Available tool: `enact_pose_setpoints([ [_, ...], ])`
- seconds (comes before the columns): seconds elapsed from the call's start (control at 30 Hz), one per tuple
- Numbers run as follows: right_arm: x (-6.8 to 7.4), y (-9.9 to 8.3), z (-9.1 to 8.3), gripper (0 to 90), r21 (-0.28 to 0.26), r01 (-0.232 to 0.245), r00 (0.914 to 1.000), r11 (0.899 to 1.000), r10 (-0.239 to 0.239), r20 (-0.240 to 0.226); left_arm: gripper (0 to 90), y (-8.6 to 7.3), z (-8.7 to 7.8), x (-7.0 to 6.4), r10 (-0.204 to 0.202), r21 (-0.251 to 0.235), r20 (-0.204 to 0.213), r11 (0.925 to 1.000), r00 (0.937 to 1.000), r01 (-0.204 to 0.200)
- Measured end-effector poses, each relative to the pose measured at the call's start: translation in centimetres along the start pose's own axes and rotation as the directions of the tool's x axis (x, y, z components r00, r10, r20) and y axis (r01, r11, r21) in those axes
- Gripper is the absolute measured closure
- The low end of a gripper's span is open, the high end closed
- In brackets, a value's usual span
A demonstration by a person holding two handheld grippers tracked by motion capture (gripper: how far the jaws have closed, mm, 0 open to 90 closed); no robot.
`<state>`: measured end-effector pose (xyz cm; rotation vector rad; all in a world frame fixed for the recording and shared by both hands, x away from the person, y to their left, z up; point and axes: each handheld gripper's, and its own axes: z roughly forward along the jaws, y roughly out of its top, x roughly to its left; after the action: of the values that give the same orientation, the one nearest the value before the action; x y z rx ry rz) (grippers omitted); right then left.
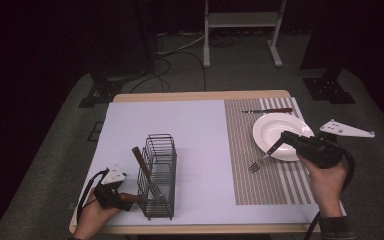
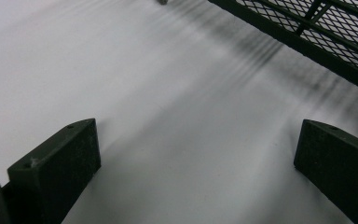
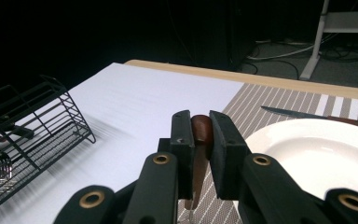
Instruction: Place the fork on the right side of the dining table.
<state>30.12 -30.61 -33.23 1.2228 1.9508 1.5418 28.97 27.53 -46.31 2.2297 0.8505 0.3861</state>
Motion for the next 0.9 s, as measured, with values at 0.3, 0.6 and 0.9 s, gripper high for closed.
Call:
enact_pose_setpoints([
  [0.3, -0.1, -0.4, -0.3, 79.6, 0.001, 0.002, 0.9998, 1.0, -0.002, 0.019, 0.0, 0.0, 0.0, 0.0, 0.001, 0.001, 0.0, 1.0, 1.0, -0.001],
  [0.6, 0.0, -0.7, -0.7, 76.9, 0.019, 0.036, 0.9956, 0.999, -0.038, 0.086, 0.0, 0.0, 0.0, 0.0, 0.0, 0.0, 0.0, 1.0, 1.0, 0.0],
  [0.9, -0.3, -1.2, -1.0, 74.0, 0.035, 0.047, 0.9876, 0.998, -0.052, 0.148, 0.0, 0.0, 0.0, 0.0, 0.002, 0.001, 0.0, 1.0, 1.0, -0.002],
])
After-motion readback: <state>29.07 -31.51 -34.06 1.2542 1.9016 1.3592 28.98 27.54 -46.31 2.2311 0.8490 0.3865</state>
